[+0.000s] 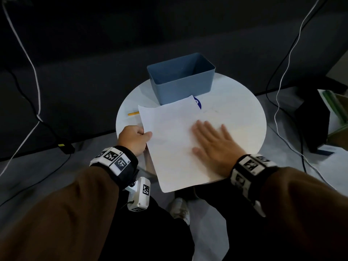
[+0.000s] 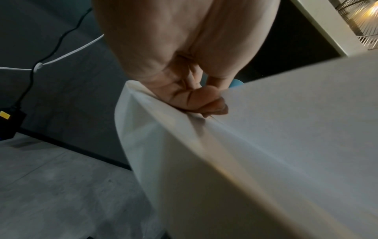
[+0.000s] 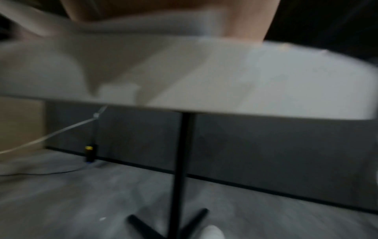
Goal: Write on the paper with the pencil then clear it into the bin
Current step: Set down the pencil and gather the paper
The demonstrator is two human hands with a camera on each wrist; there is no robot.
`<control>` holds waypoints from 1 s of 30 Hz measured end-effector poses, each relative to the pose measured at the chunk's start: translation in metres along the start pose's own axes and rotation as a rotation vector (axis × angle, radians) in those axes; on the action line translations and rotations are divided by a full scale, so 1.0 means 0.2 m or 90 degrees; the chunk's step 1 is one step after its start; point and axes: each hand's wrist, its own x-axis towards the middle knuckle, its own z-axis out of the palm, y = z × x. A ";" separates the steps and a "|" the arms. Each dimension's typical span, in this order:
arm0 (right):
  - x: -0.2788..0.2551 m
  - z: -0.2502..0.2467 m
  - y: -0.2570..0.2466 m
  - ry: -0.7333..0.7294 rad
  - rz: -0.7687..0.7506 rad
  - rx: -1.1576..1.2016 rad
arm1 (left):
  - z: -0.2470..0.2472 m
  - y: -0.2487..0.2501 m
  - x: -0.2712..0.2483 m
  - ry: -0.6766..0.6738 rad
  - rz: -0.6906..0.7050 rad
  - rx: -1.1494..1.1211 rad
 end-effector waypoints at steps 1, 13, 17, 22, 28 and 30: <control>0.00 -0.02 0.07 -0.007 0.035 0.005 | 0.00 0.00 0.00 0.000 0.000 0.002; 0.02 0.01 -0.29 -0.010 -0.108 0.038 | 0.00 0.01 0.01 -0.015 -0.013 -0.001; -0.02 0.00 0.06 -0.005 0.027 0.000 | 0.00 0.01 0.01 -0.020 -0.018 -0.010; -0.01 -0.10 0.17 0.002 0.103 0.060 | -0.01 0.00 0.01 -0.021 -0.018 -0.007; 0.01 -0.02 -0.33 0.025 -0.094 0.097 | -0.01 0.00 0.01 -0.017 -0.005 0.003; 0.01 0.01 -0.35 0.013 -0.111 0.078 | -0.02 0.01 0.00 -0.024 -0.002 0.002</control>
